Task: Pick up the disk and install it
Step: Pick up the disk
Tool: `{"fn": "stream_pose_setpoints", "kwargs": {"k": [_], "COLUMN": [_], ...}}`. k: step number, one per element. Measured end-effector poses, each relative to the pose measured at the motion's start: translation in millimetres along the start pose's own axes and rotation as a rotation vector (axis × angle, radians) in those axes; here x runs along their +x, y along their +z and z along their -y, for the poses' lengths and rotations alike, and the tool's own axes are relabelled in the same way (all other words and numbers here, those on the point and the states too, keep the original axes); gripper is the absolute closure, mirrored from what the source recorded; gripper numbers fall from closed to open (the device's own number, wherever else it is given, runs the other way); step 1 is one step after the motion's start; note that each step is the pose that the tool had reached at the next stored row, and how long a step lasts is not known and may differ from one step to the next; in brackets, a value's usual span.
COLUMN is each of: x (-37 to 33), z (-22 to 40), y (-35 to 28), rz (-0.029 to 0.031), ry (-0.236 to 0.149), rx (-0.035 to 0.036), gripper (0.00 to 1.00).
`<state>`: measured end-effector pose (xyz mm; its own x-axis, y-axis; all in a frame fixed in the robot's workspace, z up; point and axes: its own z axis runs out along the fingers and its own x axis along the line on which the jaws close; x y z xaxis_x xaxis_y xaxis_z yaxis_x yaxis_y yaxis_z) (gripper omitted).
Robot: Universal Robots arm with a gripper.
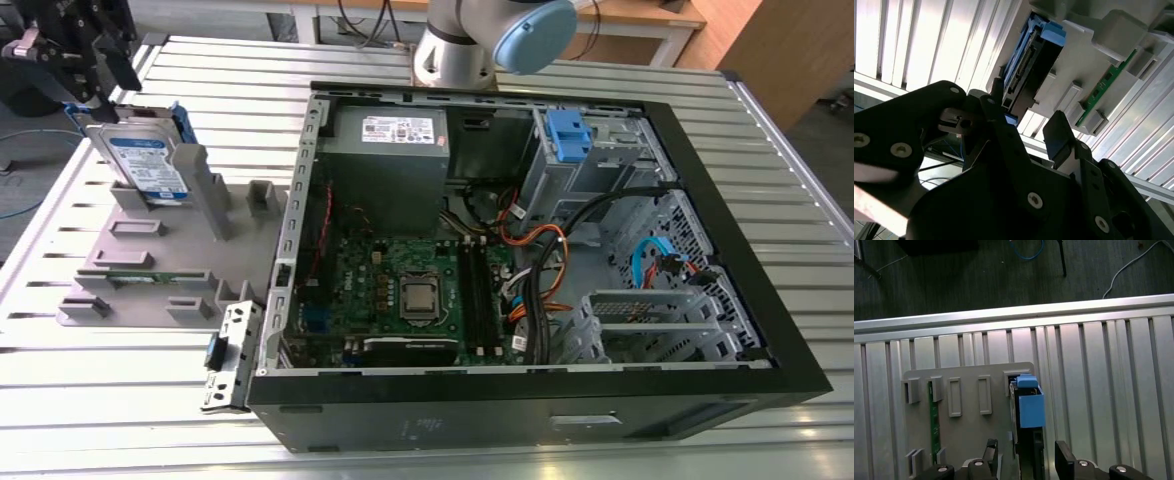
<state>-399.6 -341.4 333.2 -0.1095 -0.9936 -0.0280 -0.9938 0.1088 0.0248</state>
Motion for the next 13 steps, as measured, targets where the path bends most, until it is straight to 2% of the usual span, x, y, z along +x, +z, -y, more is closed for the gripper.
{"fn": "stream_pose_setpoints", "kwargs": {"k": [1,4,13], "x": [0.0,0.0,0.2], "z": [0.0,0.1,0.2], "y": [0.0,0.4,7.9], "rz": [0.0000,0.0000,-0.0001], "ry": [0.000,0.000,-0.003], "rx": [-0.0001,0.0001,0.0000], "gripper": [0.42,0.42,0.42]}}
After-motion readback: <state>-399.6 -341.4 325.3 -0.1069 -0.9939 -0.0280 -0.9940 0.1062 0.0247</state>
